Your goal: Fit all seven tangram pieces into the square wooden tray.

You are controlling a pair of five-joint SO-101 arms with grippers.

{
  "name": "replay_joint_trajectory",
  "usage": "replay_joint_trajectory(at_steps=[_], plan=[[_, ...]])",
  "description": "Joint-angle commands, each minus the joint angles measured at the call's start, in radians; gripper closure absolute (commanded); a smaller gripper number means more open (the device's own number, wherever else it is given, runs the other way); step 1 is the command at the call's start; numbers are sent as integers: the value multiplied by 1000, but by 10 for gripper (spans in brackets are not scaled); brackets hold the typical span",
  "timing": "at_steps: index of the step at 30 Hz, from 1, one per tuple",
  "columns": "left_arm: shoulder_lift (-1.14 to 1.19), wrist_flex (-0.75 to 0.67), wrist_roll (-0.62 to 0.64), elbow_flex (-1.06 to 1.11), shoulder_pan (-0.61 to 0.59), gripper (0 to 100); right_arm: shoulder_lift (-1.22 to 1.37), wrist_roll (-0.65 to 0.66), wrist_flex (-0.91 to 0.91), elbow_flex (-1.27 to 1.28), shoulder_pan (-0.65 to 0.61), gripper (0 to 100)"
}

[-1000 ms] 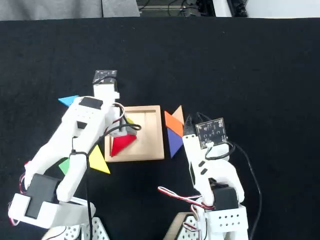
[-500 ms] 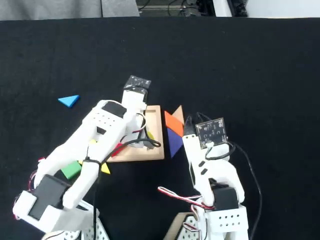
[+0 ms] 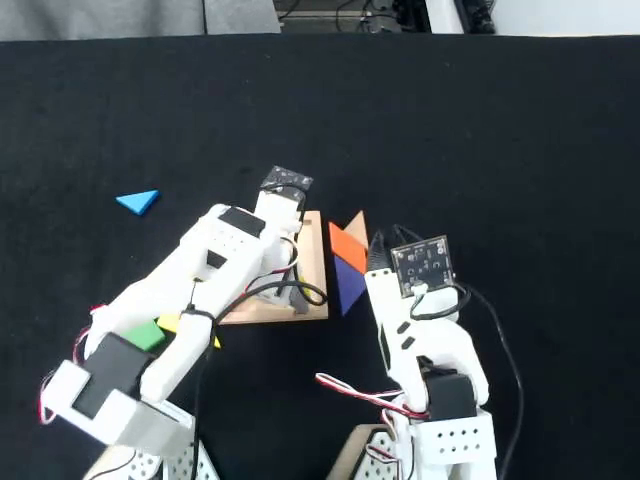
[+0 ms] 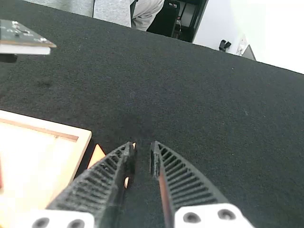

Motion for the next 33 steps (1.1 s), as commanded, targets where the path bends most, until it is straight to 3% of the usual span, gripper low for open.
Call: replay_joint_trajectory(at_steps=[1,13,24,33], plan=[[55,0,-5,-67,1,680,-47,6,6,-1,-12,920],[114,0,-9,-165,-102,680,-47,8,6,-1,-14,920],[107,6,-8,-176,-96,680,-48,8,6,-1,-14,920],[-239,193,-12,-265,-77,679,-45,8,6,-1,-12,920]])
